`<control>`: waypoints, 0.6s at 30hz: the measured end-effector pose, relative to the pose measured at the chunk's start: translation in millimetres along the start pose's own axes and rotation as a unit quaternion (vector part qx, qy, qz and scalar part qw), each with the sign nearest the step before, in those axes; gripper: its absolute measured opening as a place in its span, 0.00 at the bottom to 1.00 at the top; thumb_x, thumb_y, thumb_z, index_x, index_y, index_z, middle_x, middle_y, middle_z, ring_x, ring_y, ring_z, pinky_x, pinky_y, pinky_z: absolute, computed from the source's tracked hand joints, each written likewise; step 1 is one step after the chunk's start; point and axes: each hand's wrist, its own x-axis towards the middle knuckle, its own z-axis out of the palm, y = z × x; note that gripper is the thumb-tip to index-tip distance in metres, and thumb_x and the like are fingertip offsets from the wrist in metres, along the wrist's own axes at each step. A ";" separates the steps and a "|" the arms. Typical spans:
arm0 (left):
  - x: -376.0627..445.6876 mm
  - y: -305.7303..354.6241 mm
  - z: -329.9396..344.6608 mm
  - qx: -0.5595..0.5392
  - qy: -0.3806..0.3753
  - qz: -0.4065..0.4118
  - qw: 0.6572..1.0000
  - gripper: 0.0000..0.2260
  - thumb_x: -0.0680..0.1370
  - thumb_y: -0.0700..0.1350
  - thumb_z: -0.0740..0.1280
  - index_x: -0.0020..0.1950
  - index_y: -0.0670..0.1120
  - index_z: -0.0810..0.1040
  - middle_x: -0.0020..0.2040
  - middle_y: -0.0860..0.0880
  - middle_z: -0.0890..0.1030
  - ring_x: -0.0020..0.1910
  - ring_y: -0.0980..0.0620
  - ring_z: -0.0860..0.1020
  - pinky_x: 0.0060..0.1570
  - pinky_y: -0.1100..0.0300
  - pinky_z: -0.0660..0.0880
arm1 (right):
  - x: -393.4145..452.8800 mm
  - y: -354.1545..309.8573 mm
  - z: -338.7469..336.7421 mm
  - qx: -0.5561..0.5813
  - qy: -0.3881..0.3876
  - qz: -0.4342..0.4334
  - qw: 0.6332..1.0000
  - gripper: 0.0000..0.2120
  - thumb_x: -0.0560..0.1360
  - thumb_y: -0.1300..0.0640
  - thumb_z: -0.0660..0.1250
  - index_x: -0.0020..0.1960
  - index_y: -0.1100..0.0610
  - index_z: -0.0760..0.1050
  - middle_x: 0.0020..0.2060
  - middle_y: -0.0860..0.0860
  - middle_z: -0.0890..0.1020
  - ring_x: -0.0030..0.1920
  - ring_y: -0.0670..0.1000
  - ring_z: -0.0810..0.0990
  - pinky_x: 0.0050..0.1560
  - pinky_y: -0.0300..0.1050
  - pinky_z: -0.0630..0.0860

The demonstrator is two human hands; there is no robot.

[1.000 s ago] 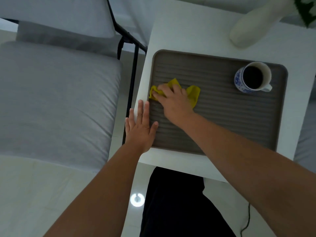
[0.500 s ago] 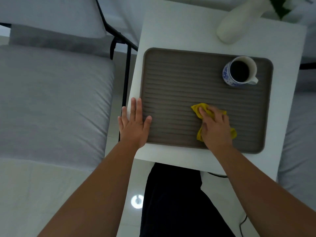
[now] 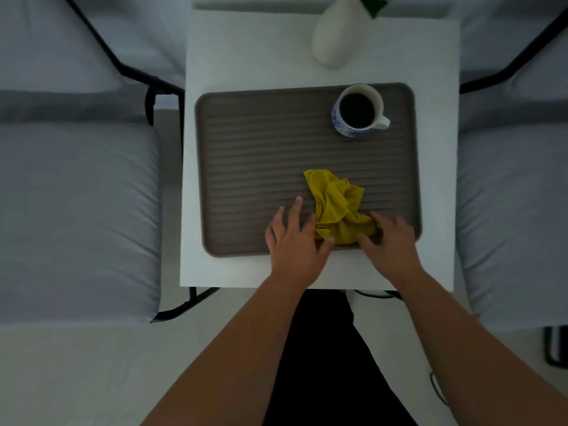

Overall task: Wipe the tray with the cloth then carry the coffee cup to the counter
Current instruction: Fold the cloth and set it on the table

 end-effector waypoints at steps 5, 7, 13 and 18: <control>1.3 25.4 10.1 -0.102 0.053 -0.107 0.988 0.19 0.74 0.56 0.67 0.62 0.50 0.74 0.67 0.49 0.66 0.64 0.44 0.65 0.62 0.50 0.65 | 3.2 -0.8 2.1 0.096 0.011 0.024 0.995 0.08 0.71 0.53 0.72 0.46 0.57 0.82 0.43 0.56 0.80 0.44 0.49 0.73 0.44 0.37 0.65; 2.3 28.4 8.9 -0.197 0.060 -0.128 0.970 0.12 0.75 0.48 0.68 0.56 0.47 0.74 0.58 0.48 0.73 0.57 0.46 0.73 0.55 0.54 0.71 | 4.6 -6.3 -5.5 0.186 -0.011 0.082 0.979 0.07 0.71 0.53 0.70 0.42 0.57 0.80 0.39 0.53 0.80 0.40 0.49 0.75 0.42 0.42 0.70; -1.5 53.7 -6.5 -0.442 0.007 -0.252 0.861 0.16 0.76 0.38 0.63 0.61 0.46 0.63 0.37 0.50 0.74 0.34 0.53 0.72 0.33 0.60 0.70 | -5.1 -9.1 -49.4 0.595 -0.101 0.223 0.766 0.04 0.75 0.65 0.68 0.43 0.59 0.73 0.42 0.56 0.79 0.38 0.50 0.79 0.34 0.37 0.79; -25.1 83.5 -8.0 -0.542 -0.108 -0.282 0.784 0.20 0.77 0.53 0.65 0.65 0.52 0.63 0.60 0.47 0.76 0.54 0.49 0.76 0.57 0.50 0.73 | -26.2 -13.3 -87.1 0.687 -0.105 0.232 0.680 0.05 0.74 0.65 0.68 0.49 0.61 0.76 0.40 0.55 0.81 0.32 0.46 0.82 0.32 0.34 0.79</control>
